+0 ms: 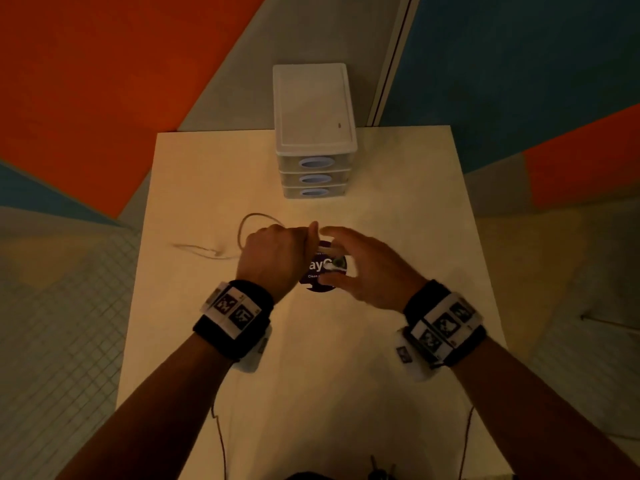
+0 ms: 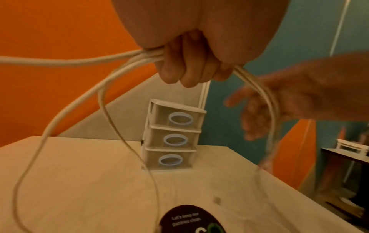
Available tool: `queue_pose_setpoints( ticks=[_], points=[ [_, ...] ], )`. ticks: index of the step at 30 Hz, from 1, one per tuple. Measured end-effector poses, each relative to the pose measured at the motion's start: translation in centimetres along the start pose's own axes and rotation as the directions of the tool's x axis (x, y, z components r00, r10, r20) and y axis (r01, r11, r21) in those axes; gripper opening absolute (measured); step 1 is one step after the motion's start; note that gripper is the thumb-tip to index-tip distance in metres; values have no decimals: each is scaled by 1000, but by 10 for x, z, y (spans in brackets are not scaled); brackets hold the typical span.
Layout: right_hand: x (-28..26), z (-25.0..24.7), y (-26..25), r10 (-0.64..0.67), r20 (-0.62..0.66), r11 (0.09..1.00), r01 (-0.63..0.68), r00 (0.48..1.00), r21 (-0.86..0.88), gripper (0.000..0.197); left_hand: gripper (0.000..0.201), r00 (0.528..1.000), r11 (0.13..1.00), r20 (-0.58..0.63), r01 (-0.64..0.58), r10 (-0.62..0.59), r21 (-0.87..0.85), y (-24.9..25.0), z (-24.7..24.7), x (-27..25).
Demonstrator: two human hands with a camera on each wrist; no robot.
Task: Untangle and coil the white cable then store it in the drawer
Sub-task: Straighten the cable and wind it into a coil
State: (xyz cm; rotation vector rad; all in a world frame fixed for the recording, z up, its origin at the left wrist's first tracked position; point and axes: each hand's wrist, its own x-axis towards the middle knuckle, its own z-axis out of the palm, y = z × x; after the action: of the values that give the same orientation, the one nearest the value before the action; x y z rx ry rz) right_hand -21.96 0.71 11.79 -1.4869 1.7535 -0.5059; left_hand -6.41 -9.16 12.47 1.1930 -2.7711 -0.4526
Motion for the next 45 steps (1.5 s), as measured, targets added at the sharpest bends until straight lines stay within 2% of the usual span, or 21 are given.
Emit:
queue_pose_setpoints(
  ticks=[2,4,5,7,9,11,14,18,20,25,30,31,32,34,35,37,39,41,42,43,45],
  points=[
    [11,17,-13,-16,-86,995,24,996,97,31,54,1000,1000,4,-19,19,-4,8,3,4],
    [18,21,-11,-49,-177,998,54,983,24,9,57,999,999,-3,-38,38,17,6,5,5],
    [18,16,-7,-72,-188,997,66,979,-40,8,58,999,999,-5,-46,46,21,0,4,4],
    [16,2,7,-102,-192,983,69,976,-172,23,59,1000,1000,-5,-16,16,9,-19,2,3],
    [12,-10,24,-99,-207,976,55,973,-211,30,58,997,997,-1,71,-71,11,-40,-1,2],
    [10,-17,40,-69,-216,973,18,974,-231,31,57,991,991,2,136,-136,13,-49,-4,1],
    [13,-16,41,-14,-171,965,-32,985,-262,25,58,991,990,27,135,-134,-33,-40,2,1],
    [25,8,-1,-73,20,995,74,997,-71,30,58,999,998,22,31,-30,-58,-15,14,3],
    [27,10,-11,-122,55,992,122,991,-7,26,57,999,994,27,30,-27,-101,-15,11,4],
    [14,-28,10,-117,27,992,116,993,50,25,58,979,952,-8,194,-201,-238,-63,4,-5],
    [-7,-47,32,-51,-129,986,70,990,149,33,67,937,899,-122,269,-327,-345,-105,15,-23],
    [-9,-46,33,-18,-147,978,48,989,205,34,69,926,864,-114,286,-361,-415,-103,18,-24],
    [-10,-44,32,23,-154,954,25,988,298,35,68,902,790,-83,322,-423,-521,-100,20,-25],
    [-7,-33,25,57,-161,907,16,985,421,34,62,827,534,53,410,-560,-739,-83,23,-22],
    [-4,-25,20,55,-159,907,17,986,422,33,61,789,394,147,448,-596,-803,-72,23,-21],
    [2,-3,7,1,-153,931,55,988,360,31,61,756,182,292,474,-586,-861,-49,26,-19],
    [8,22,-2,-54,-142,951,95,988,294,27,62,768,15,389,459,-509,-888,-29,27,-16],
    [13,45,-2,-52,-142,964,87,988,252,30,64,795,-73,437,450,-421,-890,-14,23,-15],
    [15,53,-3,-37,-144,967,72,989,245,37,67,801,-83,451,458,-394,-885,-9,21,-15],
    [15,60,-4,-18,-140,968,52,990,245,42,69,805,-50,456,474,-379,-879,-6,20,-14],
    [14,69,-6,-6,-103,971,31,995,239,39,69,817,97,437,504,-378,-858,-2,21,-12]
  ],
)
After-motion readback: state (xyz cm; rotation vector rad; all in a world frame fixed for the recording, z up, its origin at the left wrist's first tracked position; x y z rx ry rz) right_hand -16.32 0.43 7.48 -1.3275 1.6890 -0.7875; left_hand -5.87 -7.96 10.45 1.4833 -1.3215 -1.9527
